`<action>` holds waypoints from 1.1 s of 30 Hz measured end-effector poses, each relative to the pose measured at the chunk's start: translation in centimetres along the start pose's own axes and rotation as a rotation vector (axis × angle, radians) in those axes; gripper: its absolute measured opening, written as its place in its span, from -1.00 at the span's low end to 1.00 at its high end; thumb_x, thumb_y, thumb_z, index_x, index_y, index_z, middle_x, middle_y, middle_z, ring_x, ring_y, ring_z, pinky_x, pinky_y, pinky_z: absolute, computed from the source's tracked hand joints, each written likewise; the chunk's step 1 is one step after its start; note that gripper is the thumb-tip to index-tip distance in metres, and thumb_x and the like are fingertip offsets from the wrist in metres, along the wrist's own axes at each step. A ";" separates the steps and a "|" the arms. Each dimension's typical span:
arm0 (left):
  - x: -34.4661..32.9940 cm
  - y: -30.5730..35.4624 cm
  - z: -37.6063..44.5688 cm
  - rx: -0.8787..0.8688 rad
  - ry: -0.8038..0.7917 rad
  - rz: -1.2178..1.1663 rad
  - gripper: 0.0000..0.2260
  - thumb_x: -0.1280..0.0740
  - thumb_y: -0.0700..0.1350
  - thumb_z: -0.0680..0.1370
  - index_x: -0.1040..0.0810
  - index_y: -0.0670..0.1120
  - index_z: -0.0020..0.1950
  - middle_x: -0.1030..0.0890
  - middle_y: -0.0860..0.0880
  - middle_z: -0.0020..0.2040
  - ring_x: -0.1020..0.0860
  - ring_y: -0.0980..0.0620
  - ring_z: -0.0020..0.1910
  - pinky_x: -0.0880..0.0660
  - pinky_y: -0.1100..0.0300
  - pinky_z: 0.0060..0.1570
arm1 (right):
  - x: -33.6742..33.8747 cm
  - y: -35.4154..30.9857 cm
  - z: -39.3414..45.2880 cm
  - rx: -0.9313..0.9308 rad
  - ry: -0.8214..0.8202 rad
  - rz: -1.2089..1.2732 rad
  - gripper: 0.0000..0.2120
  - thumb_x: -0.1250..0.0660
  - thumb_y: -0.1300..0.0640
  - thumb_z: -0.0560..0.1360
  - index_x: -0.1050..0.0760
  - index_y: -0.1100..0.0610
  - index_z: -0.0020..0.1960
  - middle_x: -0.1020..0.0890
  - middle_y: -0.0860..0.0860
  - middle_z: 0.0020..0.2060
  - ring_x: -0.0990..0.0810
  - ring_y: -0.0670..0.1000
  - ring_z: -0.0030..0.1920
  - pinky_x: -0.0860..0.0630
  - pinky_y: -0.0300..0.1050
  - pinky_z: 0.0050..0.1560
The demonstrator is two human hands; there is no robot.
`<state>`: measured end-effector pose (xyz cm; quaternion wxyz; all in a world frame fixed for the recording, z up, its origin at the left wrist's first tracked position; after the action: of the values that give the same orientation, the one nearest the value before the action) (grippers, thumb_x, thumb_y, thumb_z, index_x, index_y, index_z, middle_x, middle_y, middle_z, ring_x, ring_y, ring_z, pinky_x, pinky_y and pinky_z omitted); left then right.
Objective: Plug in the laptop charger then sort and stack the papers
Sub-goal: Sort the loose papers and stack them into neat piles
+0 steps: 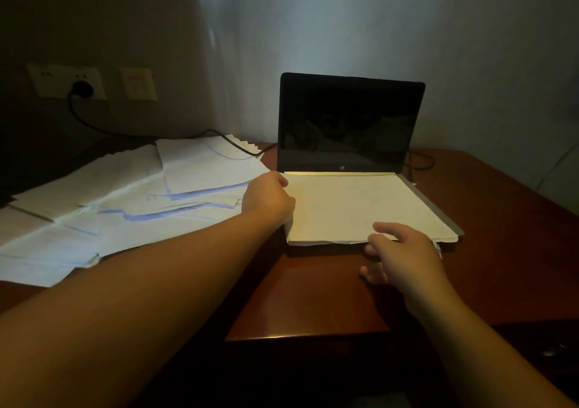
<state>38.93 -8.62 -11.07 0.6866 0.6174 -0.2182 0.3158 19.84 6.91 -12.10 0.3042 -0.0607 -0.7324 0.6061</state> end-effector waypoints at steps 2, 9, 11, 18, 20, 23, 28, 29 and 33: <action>0.1 -0.3 0.1 -0.004 -0.002 0.017 -0.62 -0.42 -0.15 0.56 -0.50 0.00 0.36 -0.56 -0.05 0.30 -0.56 -0.06 0.19 -0.50 0.14 0.18 | 0.1 -0.7 0.1 0.143 0.063 -0.185 -0.74 -0.32 0.13 0.58 -0.53 -0.03 0.25 -0.65 -0.01 -0.18 -0.67 0.00 -0.36 -0.65 -0.09 -0.32; 4.1 -2.0 0.6 -0.055 0.063 0.081 -0.61 -0.42 -0.10 0.56 -0.48 0.05 0.38 -0.51 -0.04 0.32 -0.59 -0.10 0.07 -0.60 0.10 0.06 | -4.5 -5.3 -0.1 0.448 0.059 -0.443 -0.75 -0.32 0.03 0.58 -0.54 -0.07 0.26 -0.60 -0.11 -0.17 -0.57 -0.14 -0.30 -0.37 -0.41 -0.39; 5.9 -3.2 0.7 -0.061 0.107 0.078 -0.61 -0.41 -0.14 0.56 -0.48 0.04 0.38 -0.50 -0.04 0.33 -0.56 -0.06 0.10 -0.50 0.23 -0.01 | -6.8 -6.7 0.2 0.499 0.038 -0.464 -0.72 -0.31 0.01 0.58 -0.52 -0.11 0.29 -0.65 -0.09 -0.03 -0.52 -0.18 -0.27 -0.34 -0.43 -0.34; 11.8 -7.8 0.7 -0.046 0.212 0.061 -0.67 -0.36 -0.09 0.60 -0.49 0.05 0.37 -0.47 -0.01 0.37 -0.45 0.09 0.02 -0.35 0.29 -0.03 | -15.0 -11.5 0.0 0.690 -0.156 -0.646 -0.56 -0.25 -0.08 0.60 -0.33 -0.23 0.46 -0.53 -0.07 0.36 -0.58 -0.10 -0.21 -0.54 -0.38 -0.28; 13.1 -9.0 1.2 -0.033 0.233 0.054 -0.66 -0.37 -0.08 0.59 -0.50 0.06 0.36 -0.45 0.00 0.41 -0.51 0.05 0.12 -0.32 0.30 0.02 | -17.1 -12.7 0.4 0.733 -0.197 -0.671 -0.53 -0.24 -0.08 0.60 -0.28 -0.22 0.49 -0.50 -0.05 0.38 -0.61 -0.07 -0.08 -0.62 -0.25 -0.10; 14.7 -10.8 2.2 -0.007 0.252 0.038 -0.66 -0.38 -0.08 0.58 -0.50 0.06 0.36 -0.44 0.00 0.41 -0.50 0.00 0.26 -0.32 0.29 0.06 | -20.3 -14.0 1.7 0.802 -0.262 -0.686 -0.52 -0.26 -0.06 0.60 -0.29 -0.20 0.50 -0.52 -0.05 0.36 -0.59 -0.08 -0.14 -0.62 -0.15 -0.08; 15.8 -13.6 3.9 0.098 0.292 -0.178 -0.67 -0.34 -0.17 0.59 -0.51 0.03 0.35 -0.50 -0.05 0.33 -0.53 0.05 0.06 -0.51 0.25 -0.08 | -24.9 -15.5 3.9 0.990 -0.325 -0.806 -0.62 -0.32 -0.03 0.57 -0.44 -0.13 0.37 -0.46 -0.07 0.26 -0.51 -0.04 0.11 -0.54 -0.12 0.08; 15.9 -14.2 4.4 0.139 0.309 -0.247 -0.67 -0.32 -0.19 0.59 -0.51 0.03 0.35 -0.52 -0.05 0.30 -0.52 0.10 -0.03 -0.47 0.29 -0.18 | -26.0 -15.7 4.3 1.031 -0.382 -0.827 -0.62 -0.32 -0.01 0.57 -0.44 -0.13 0.38 -0.43 -0.07 0.28 -0.46 -0.03 0.19 -0.50 -0.14 0.12; 15.4 -15.4 5.4 0.212 0.389 -0.484 -0.69 -0.28 -0.22 0.60 -0.52 0.05 0.30 -0.54 -0.01 0.17 -0.50 0.14 -0.16 -0.48 0.27 -0.24 | -29.4 -16.0 5.7 1.100 -0.551 -0.914 -0.55 -0.32 0.05 0.54 -0.41 -0.08 0.42 -0.49 -0.05 0.31 -0.43 0.04 0.30 -0.45 -0.05 0.28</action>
<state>61.12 -12.04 -10.62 0.7025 0.6475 0.1043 0.2763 45.12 -15.53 -8.67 0.3174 0.5616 -0.3269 0.6907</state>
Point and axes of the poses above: each hand's wrist, its own z-axis towards the middle knuckle, its own x-axis out of the back of the hand, y = z × x, the point moved 5 cm from there along z, towards the middle knuckle
